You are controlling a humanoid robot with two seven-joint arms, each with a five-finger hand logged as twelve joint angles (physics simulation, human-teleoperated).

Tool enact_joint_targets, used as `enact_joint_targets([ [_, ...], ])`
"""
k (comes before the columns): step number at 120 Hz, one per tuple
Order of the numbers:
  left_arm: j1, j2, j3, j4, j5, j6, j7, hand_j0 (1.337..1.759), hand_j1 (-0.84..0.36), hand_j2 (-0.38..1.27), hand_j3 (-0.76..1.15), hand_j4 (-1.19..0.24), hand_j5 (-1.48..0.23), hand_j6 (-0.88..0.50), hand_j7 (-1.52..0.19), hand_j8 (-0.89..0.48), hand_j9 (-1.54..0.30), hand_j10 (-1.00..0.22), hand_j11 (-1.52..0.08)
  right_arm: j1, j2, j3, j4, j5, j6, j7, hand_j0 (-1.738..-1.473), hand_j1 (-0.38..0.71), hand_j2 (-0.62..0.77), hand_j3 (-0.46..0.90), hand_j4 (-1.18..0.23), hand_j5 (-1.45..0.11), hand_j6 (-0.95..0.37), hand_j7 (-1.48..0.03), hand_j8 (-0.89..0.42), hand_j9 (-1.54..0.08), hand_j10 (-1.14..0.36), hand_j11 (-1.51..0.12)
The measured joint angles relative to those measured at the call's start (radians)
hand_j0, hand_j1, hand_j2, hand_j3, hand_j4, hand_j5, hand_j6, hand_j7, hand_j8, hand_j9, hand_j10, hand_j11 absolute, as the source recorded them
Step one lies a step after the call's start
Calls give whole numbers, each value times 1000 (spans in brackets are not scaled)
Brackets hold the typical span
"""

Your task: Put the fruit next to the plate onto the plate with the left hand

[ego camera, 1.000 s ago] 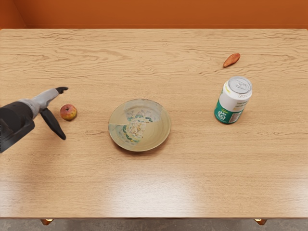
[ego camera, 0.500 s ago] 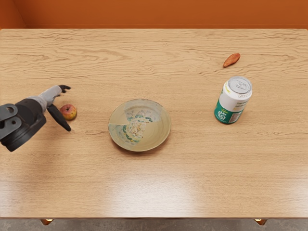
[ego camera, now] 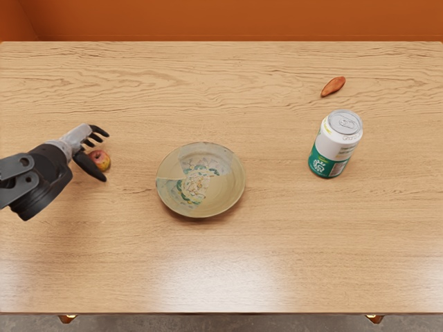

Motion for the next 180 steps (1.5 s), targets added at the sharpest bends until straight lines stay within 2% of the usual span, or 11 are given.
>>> enact_joint_targets([
  [33, 16, -17, 6, 15, 14, 43, 0, 1656, -77, 76, -5, -360, -465, -361, -465, -361, -465, -360, -464, 0, 0, 0, 0, 0, -1, 0, -1658, -349, 0, 0, 0, 0, 0, 0, 0, 0, 0, 0],
  [40, 22, -19, 6, 15, 18, 47, 0, 1643, -98, 5, 165, -373, -477, -374, -477, -373, -478, -371, -478, 0, 0, 0, 0, 0, -1, 0, -1658, -349, 0, 0, 0, 0, 0, 0, 0, 0, 0, 0],
  [54, 22, -16, 6, 15, 21, 51, -1, 1630, -115, 83, 140, -397, -510, -397, -511, -396, -512, -394, -512, 0, 0, 0, 0, 0, -1, 0, -1658, -349, 0, 0, 0, 0, 0, 0, 0, 0, 0, 0],
  [68, 23, -18, 6, 14, 21, 52, 0, 1646, -156, 121, 147, -435, -563, -436, -563, -435, -563, -434, -563, 0, 0, 0, 0, 0, -1, 0, -1658, -349, 0, 0, 0, 0, 0, 0, 0, 0, 0, 0],
  [82, 24, -19, 7, 12, 21, 52, 0, 1653, -209, 146, 266, -483, -625, -484, -625, -484, -625, -470, -607, 1, 0, 0, -1, 0, -1, 0, -1658, -349, 0, 0, 0, 0, 0, 0, 0, 0, 0, 0],
  [101, 23, -16, 6, 6, 14, 52, 0, 1654, -271, 160, 148, -547, -713, -519, -713, -548, -712, -534, -677, 1, 0, 0, -1, 0, -2, 0, -1658, -349, 0, 0, 0, 0, 0, 0, 0, 0, 0, 0],
  [121, 23, -12, 6, -10, 5, 46, 0, 1652, -309, 187, 65, -660, -887, -418, -887, -457, -886, -655, -871, 2, 0, 0, -3, 0, -2, 0, -1658, -349, 0, 0, 0, 0, 0, 0, 0, 0, 0, 0],
  [141, 22, 14, 4, -52, -1, 44, -1, 1651, -321, 437, 29, -735, -1032, -433, -1041, -461, -1043, -764, -1039, 3, 0, 0, -4, -1, -2, 0, -1658, -349, 0, 0, 0, 0, 0, 0, 0, 0, 0, 0],
  [153, 20, 69, 1, -113, -8, 43, 0, 1651, -313, 468, 18, -767, -1095, -418, -1082, -455, -1092, -799, -1090, 5, 0, 0, -4, -1, -2, 0, -1658, -349, 0, 0, 0, 0, 0, 0, 0, 0, 0, 0],
  [159, 19, 94, 0, -144, -14, 42, 0, 1651, -342, 572, 14, -776, -1131, -397, -1103, -444, -1105, -813, -1103, 7, 0, 0, -4, -2, -2, 0, -1658, -349, 0, 0, 0, 0, 0, 0, 0, 0, 0, 0],
  [180, 17, 141, -3, -251, -29, 42, 0, 1651, -272, 432, 6, -807, -1179, -413, -1140, -463, -1137, -840, -1137, 16, 0, 0, -3, -2, -1, 0, -1658, -349, 0, 0, 0, 0, 0, 0, 0, 0, 0, 0],
])
